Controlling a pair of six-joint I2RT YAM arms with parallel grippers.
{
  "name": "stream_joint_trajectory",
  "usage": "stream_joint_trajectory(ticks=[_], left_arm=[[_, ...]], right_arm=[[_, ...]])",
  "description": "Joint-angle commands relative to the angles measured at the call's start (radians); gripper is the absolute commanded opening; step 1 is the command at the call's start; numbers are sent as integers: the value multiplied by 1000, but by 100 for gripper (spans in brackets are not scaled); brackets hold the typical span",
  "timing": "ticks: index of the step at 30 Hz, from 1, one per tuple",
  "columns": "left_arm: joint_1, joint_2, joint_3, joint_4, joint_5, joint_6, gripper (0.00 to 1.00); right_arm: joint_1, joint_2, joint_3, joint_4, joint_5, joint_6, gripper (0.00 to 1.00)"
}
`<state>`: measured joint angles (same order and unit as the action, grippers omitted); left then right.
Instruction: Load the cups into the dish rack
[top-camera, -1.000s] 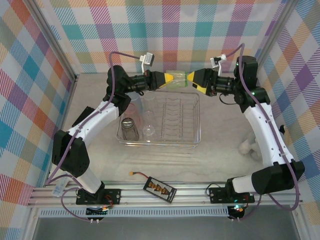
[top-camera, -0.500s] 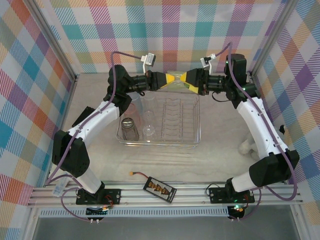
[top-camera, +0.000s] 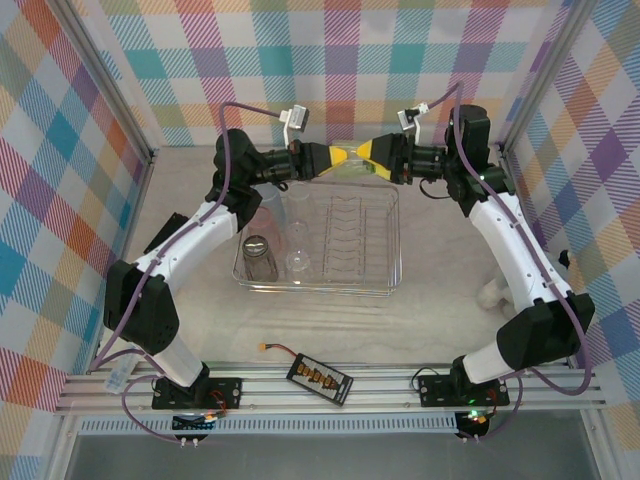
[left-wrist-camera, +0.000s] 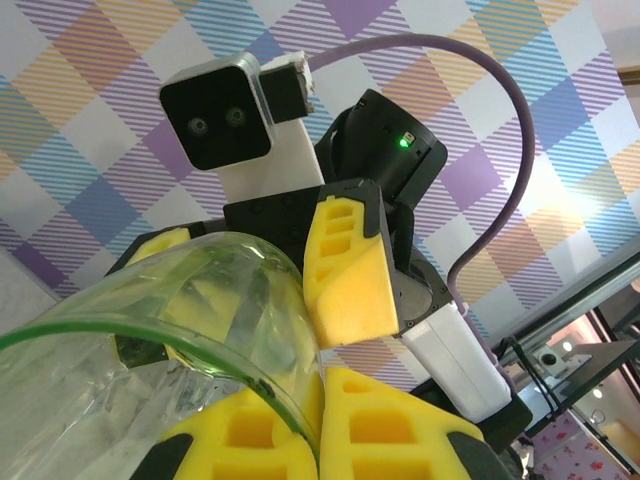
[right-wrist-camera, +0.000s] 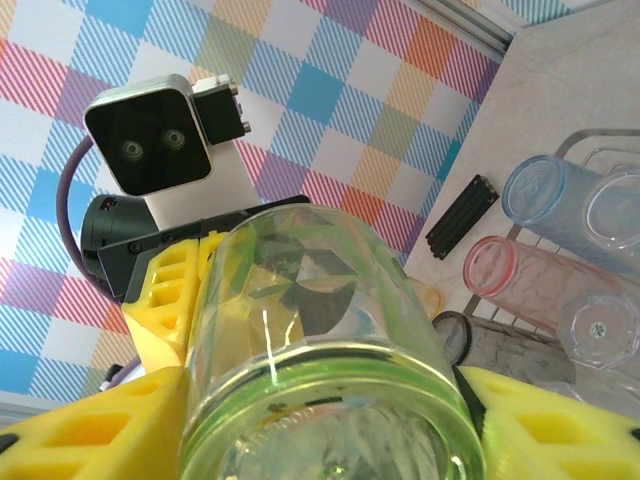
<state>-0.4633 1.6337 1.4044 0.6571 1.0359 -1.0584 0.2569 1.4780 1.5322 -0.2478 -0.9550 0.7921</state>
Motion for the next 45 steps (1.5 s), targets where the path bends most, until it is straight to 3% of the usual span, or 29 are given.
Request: stream_joint_trajectory(ticks=[1,4,5,7,9,11,14,20,23,34,40,45], left_arm=[[-18,7,11,22,51,13,5],[-1,-1,16,-67,92,77,29],[12,-13,16,-141,96,128,44],[42,-43,22,-364,90,276,63],[69,-83,57,-681,28,525,100],[78,-117,115,-1066,-98,805,100],[84,-158,141,-1325,-298,1008,100],[104,-259,34,-1438,-760,1060,100],[106,-327,-45,-1424,-926,1045,100],[113,-489,-188,-1337,-1148,1009,100],[118,-487,-193,-1355,-1176,972,100],[120,-498,-222,-1342,-1153,948,100]], right_arm=[[38,9,14,-16,-11,-40,53],[37,10,47,-176,55,-125,39],[37,12,68,-256,82,-165,32],[36,15,105,-391,131,-250,28],[36,8,121,-489,196,-310,26],[33,-1,124,-567,265,-360,24],[33,3,133,-671,385,-425,23],[38,72,203,-848,601,-530,19],[55,121,244,-904,709,-572,19],[159,385,448,-1010,980,-740,20],[163,466,492,-995,1093,-792,21],[163,468,390,-866,1141,-867,19]])
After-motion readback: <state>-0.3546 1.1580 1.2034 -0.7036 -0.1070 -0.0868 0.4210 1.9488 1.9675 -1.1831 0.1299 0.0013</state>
